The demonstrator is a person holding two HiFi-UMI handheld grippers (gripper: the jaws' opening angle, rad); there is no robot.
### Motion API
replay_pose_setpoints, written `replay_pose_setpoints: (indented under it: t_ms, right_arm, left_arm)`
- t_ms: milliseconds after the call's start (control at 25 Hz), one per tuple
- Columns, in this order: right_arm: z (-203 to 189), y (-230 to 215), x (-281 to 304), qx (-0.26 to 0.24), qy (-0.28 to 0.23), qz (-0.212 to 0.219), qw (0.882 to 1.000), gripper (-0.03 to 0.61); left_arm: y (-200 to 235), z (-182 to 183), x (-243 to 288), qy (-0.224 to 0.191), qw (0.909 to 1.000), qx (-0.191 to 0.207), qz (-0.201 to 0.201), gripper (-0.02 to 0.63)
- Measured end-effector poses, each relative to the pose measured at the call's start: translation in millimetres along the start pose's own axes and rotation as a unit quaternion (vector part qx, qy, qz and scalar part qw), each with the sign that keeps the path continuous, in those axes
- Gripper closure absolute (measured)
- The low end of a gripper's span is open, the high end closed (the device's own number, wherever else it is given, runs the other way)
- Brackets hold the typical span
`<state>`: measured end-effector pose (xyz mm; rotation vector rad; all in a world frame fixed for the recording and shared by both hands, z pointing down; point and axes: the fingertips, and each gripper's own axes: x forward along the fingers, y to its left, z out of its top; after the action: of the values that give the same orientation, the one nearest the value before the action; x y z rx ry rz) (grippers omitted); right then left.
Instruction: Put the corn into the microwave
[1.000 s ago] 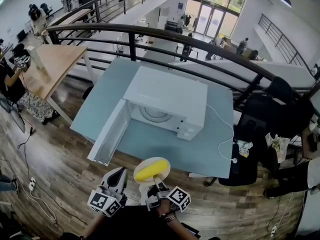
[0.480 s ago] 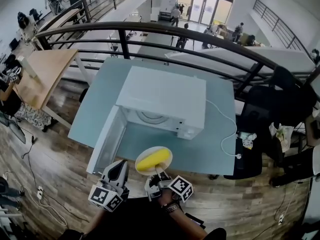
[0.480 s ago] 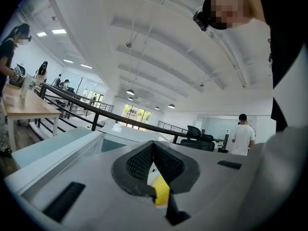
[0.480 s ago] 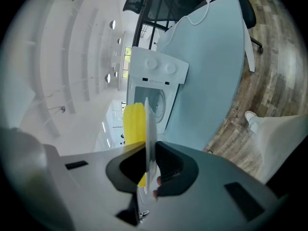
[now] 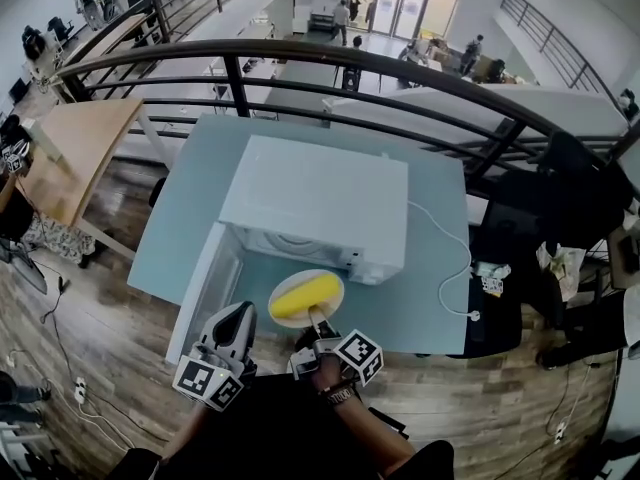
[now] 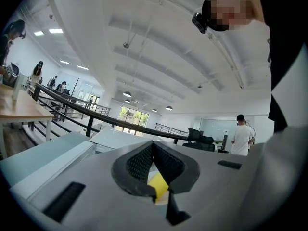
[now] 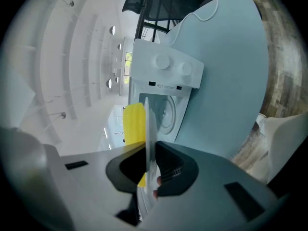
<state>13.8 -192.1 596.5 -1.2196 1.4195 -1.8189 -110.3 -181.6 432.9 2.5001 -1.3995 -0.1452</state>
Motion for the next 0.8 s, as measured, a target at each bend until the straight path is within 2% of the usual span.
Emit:
replay_pose_setpoints:
  t_ms: [280, 800]
  right_arm:
    - [15.4, 0.4, 24.9, -0.001, -0.003, -0.002, 1.0, 0.548]
    - [27.6, -30.1, 58.7, 0.01, -0.005, -0.031, 0.999, 0.548]
  left_arm:
    - [7.7, -1.5, 25.5, 0.003, 1.0, -0.004, -0.001, 0.611]
    - [18.9, -19.1, 53.0, 0.027, 0.9993, -0.025, -0.009, 0.611]
